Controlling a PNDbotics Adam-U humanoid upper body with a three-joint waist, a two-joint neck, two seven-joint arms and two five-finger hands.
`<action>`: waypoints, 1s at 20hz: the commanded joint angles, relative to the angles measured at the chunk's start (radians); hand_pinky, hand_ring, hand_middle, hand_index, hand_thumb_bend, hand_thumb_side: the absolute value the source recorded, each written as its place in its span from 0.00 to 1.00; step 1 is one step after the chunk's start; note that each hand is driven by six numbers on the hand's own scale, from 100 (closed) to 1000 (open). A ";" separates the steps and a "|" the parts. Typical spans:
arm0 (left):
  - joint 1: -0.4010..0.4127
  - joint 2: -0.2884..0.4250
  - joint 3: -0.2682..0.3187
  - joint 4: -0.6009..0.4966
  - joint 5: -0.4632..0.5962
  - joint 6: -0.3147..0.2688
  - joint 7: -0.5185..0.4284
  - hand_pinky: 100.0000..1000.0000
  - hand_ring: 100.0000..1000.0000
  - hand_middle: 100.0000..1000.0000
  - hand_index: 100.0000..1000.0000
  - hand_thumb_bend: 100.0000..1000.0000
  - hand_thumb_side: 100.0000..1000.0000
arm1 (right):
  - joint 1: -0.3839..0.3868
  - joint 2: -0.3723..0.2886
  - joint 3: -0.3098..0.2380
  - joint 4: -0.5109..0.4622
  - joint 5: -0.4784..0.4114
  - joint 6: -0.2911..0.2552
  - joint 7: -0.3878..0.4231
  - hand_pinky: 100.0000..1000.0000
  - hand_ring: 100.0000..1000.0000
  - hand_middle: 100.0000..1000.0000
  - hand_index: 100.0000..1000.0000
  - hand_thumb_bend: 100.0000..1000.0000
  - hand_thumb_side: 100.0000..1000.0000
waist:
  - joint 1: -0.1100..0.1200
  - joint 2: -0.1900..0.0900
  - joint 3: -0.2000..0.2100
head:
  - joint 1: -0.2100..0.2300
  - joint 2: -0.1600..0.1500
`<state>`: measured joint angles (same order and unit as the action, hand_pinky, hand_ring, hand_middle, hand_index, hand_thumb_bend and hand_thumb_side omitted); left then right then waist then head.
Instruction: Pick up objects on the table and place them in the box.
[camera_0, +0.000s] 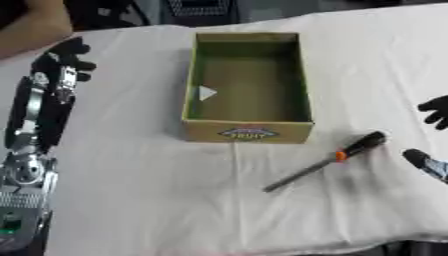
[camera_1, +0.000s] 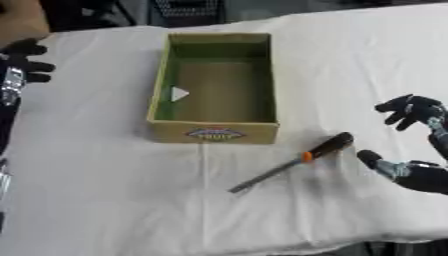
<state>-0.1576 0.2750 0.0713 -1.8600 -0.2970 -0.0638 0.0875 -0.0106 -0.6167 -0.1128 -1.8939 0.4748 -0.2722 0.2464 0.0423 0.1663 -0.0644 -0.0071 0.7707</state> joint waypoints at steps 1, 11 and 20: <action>-0.006 0.014 -0.001 -0.021 0.001 -0.004 -0.005 0.66 0.68 0.75 0.88 0.03 1.00 | 0.002 -0.104 0.010 0.015 0.016 -0.022 0.007 0.54 0.61 0.69 0.77 0.50 0.49 | -0.006 -0.012 0.003 | 0.011 -0.001; -0.005 0.018 -0.004 -0.021 0.002 -0.005 -0.009 0.66 0.68 0.76 0.88 0.03 1.00 | -0.022 -0.253 0.050 0.113 0.082 -0.072 0.004 0.56 0.63 0.69 0.77 0.48 0.48 | -0.010 -0.011 0.008 | 0.014 -0.001; -0.004 0.018 -0.005 -0.021 0.003 -0.005 -0.010 0.66 0.68 0.76 0.88 0.03 1.00 | -0.034 -0.271 0.055 0.153 0.082 -0.086 -0.002 0.56 0.63 0.69 0.77 0.47 0.47 | -0.010 -0.011 0.010 | 0.012 -0.001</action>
<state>-0.1547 0.2760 0.0657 -1.8601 -0.2963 -0.0686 0.0787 -0.0298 -0.8453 -0.0520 -1.7372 0.5561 -0.3531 0.2458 0.0368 0.1663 -0.0550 0.0008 0.7707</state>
